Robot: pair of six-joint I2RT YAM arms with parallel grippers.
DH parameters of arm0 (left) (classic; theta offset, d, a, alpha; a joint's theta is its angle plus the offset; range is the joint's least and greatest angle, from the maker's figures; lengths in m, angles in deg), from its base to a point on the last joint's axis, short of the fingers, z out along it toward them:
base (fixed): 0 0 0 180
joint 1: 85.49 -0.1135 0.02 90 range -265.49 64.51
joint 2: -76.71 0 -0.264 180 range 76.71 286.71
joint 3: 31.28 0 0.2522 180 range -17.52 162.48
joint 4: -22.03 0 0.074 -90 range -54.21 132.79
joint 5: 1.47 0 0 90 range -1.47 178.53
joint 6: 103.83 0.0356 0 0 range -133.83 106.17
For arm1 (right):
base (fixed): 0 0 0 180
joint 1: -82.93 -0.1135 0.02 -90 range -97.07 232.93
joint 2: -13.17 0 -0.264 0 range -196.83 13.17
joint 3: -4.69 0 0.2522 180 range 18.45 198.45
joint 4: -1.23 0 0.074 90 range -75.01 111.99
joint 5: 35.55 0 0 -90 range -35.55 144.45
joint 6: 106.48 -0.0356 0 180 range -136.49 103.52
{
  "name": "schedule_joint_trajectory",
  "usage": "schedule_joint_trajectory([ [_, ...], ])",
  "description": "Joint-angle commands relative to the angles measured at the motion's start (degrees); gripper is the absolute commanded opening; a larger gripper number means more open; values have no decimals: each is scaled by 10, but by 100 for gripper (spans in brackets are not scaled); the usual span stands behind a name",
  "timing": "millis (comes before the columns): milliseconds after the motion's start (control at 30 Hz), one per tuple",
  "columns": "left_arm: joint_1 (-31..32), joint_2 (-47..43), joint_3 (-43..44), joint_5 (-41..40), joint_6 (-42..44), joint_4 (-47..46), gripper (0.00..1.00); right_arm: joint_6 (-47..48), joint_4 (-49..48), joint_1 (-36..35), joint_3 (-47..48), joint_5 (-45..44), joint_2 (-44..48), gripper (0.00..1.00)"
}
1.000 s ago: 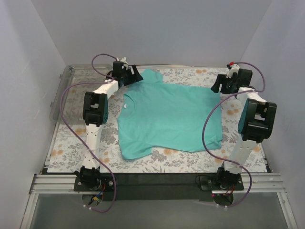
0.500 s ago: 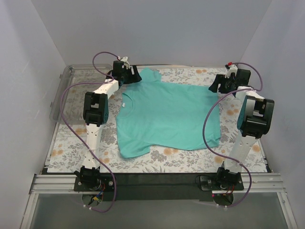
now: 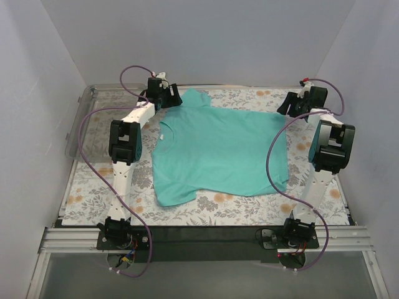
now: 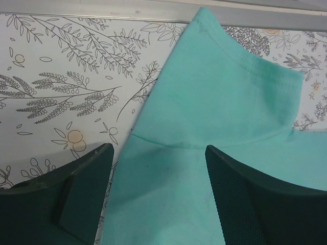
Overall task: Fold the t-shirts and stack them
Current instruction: Flatten the tshirt out
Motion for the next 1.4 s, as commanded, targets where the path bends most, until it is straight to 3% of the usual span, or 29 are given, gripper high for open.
schedule_joint_trajectory([
  [0, -3, -1, 27, -8, 12, 23, 67, -18, -4, 3, 46, -31, -23, 56],
  [533, -3, 16, 36, 37, -16, 81, 61, -53, 79, 6, 145, -27, -109, 41],
  [633, -3, 8, 27, 41, -19, 81, 56, -62, 78, 10, 144, -16, -109, 30],
  [667, -3, 6, 25, 42, -19, 80, 54, -64, 77, 11, 144, -6, -109, 21],
  [800, -3, -4, 13, 61, -19, 79, 34, -71, 55, 16, 120, 19, -87, 1],
  [833, -3, -8, 8, 63, -20, 79, 24, -73, 47, 20, 110, 25, -77, 1],
  [967, -3, -45, -66, 73, -21, 61, 8, -77, 2, 28, 10, 47, -22, 1],
  [1067, -3, -98, -127, 76, -25, 35, 3, -75, -43, 35, -45, 65, 26, 1],
  [1367, -2, -221, -301, 98, -54, 27, 1, -55, -65, 52, -184, 92, 118, 1],
])
